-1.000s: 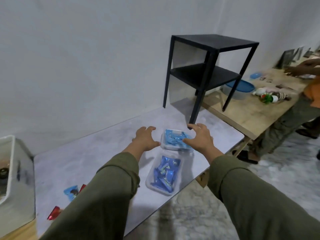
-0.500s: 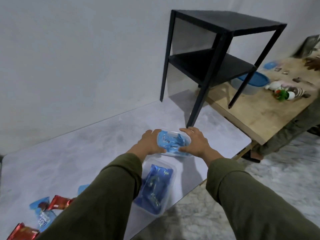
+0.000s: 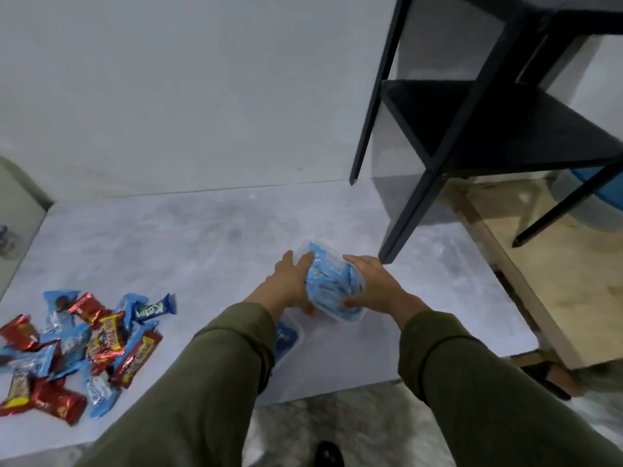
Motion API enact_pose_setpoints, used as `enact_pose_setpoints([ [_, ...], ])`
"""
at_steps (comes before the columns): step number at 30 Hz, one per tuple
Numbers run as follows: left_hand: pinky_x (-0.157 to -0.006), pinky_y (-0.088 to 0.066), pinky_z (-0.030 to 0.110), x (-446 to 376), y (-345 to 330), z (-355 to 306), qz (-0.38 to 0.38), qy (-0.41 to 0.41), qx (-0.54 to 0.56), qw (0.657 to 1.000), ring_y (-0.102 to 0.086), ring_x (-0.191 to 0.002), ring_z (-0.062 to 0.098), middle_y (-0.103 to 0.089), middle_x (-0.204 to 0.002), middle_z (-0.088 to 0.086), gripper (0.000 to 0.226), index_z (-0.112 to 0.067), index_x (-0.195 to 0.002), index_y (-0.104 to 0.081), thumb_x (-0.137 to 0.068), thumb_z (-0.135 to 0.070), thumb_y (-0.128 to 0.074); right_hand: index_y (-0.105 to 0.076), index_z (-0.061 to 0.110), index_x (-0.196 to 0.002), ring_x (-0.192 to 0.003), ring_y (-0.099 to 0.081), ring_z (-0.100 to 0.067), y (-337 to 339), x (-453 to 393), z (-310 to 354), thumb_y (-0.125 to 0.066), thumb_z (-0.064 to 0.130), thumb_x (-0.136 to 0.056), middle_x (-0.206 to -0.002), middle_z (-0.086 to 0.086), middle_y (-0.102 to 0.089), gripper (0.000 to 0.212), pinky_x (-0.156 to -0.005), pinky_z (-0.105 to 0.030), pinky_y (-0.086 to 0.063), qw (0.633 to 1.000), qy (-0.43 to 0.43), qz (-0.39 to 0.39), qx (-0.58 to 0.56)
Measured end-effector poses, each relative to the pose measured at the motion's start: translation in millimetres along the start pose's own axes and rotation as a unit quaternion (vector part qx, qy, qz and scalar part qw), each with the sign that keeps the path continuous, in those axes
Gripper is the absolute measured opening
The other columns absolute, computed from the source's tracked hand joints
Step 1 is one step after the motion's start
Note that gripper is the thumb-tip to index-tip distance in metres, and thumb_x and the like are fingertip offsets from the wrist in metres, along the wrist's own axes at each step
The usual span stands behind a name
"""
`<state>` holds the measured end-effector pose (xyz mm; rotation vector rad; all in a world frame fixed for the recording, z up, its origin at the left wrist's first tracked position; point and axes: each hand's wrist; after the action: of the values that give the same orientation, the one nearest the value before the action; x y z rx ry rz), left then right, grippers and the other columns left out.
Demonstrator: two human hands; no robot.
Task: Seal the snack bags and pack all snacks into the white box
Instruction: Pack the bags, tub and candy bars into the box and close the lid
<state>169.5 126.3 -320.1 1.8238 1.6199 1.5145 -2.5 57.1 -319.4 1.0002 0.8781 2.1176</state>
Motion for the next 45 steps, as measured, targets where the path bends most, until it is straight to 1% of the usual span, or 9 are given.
enact_pose_setpoints([
  [3,-0.116,-0.023,0.045,2.4,-8.0,0.9,-0.019,0.009,0.008,1.0,-0.011,-0.143,0.037,0.008,-0.156,0.015,0.12,-0.032,-0.15,0.0,-0.065,-0.033,-0.084,-0.042,0.031,-0.133,-0.115,-0.053,-0.02,-7.2,-10.4,-18.7,-0.087,0.05,-0.041,-0.126,0.0,-0.05,0.104,-0.097,-0.039,-0.05,0.999,0.011,0.004,-0.032],
  [6,-0.115,-0.026,0.04,1.2,-12.0,0.4,-0.032,0.013,0.027,0.999,-0.022,-0.138,0.036,-0.003,-0.153,0.014,0.117,-0.03,-0.15,-0.006,-0.064,-0.035,-0.085,-0.033,0.024,-0.143,-0.114,-0.05,-0.021,-2.4,-6.7,-15.2,-0.088,0.039,-0.051,-0.127,-0.004,-0.045,0.108,-0.1,-0.037,-0.046,0.999,0.038,0.014,-0.033],
  [11,-0.111,-0.028,0.028,0.9,-9.2,-6.0,-0.061,0.032,0.07,0.995,-0.037,-0.133,0.032,-0.011,-0.15,0.012,0.112,-0.024,-0.149,-0.018,-0.062,-0.03,-0.087,-0.03,0.021,-0.146,-0.112,-0.052,-0.027,0.5,-5.9,-17.7,-0.085,0.043,-0.06,-0.124,-0.011,-0.042,0.104,-0.1,-0.032,-0.042,0.999,0.034,-0.008,-0.034],
  [22,-0.113,-0.025,0.028,45.0,38.7,-5.1,-0.111,0.003,0.046,0.993,-0.023,-0.142,0.031,-0.005,-0.156,0.014,0.102,-0.021,-0.15,-0.019,-0.07,-0.019,-0.082,-0.029,0.028,-0.145,-0.114,-0.047,-0.024,21.1,25.3,30.8,-0.084,0.037,-0.064,-0.117,-0.002,-0.034,0.098,-0.103,-0.033,-0.038,0.996,0.031,-0.038,-0.081],
  [28,-0.114,-0.017,0.03,96.1,63.7,23.9,-0.124,-0.035,0.014,0.992,-0.008,-0.146,0.029,-0.017,-0.156,0.016,0.088,-0.019,-0.148,-0.027,-0.075,-0.018,-0.078,-0.033,0.033,-0.141,-0.115,-0.049,-0.027,-6.0,71.6,82.2,-0.082,0.041,-0.065,-0.123,-0.007,-0.038,0.091,-0.102,-0.035,-0.04,0.989,0.014,-0.079,-0.121],
  [33,-0.103,-0.035,0.032,136.8,60.3,65.2,-0.107,-0.074,0.003,0.992,-0.045,-0.124,0.034,-0.045,-0.136,0.016,0.071,-0.021,-0.14,-0.041,-0.078,-0.015,-0.074,-0.028,0.036,-0.141,-0.113,-0.051,-0.028,-55.5,115.5,120.6,-0.081,0.044,-0.066,-0.112,-0.004,-0.036,0.091,-0.099,-0.033,-0.04,0.983,-0.028,-0.1,-0.15],
  [37,-0.094,-0.04,0.023,151.0,54.1,98.0,-0.095,-0.098,0.021,0.99,-0.058,-0.113,0.027,-0.056,-0.131,0.012,0.051,-0.018,-0.132,-0.051,-0.084,-0.01,-0.066,-0.019,0.039,-0.144,-0.11,-0.051,-0.028,-92.0,135.3,146.0,-0.078,0.047,-0.067,-0.11,-0.005,-0.037,0.097,-0.099,-0.034,-0.04,0.978,-0.059,-0.109,-0.171],
  [40,-0.083,-0.041,0.018,151.5,46.3,116.8,-0.091,-0.103,0.046,0.989,-0.061,-0.108,0.024,-0.056,-0.131,0.012,0.047,-0.022,-0.126,-0.056,-0.086,0.001,-0.056,-0.015,0.038,-0.145,-0.114,-0.048,-0.03,-113.6,144.0,157.0,-0.077,0.044,-0.07,-0.12,-0.009,-0.04,0.097,-0.101,-0.035,-0.038,0.97,-0.08,-0.111,-0.199],
  [45,-0.098,-0.037,0.025,149.7,35.6,127.0,-0.088,-0.138,-0.006,0.987,-0.05,-0.122,0.031,-0.052,-0.137,0.01,0.053,-0.019,-0.134,-0.049,-0.088,0.006,-0.041,-0.007,0.032,-0.148,-0.123,-0.047,-0.031,-136.9,148.5,165.9,-0.074,0.038,-0.074,-0.139,-0.011,-0.045,0.1,-0.101,-0.036,-0.04,0.966,-0.086,-0.125,-0.209],
])
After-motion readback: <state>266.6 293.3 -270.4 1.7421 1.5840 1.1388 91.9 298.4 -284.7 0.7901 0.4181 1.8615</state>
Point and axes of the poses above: each hand's wrist, its own x-axis away from the middle knuckle, its own y-axis out of the back of the hand, z = x × y
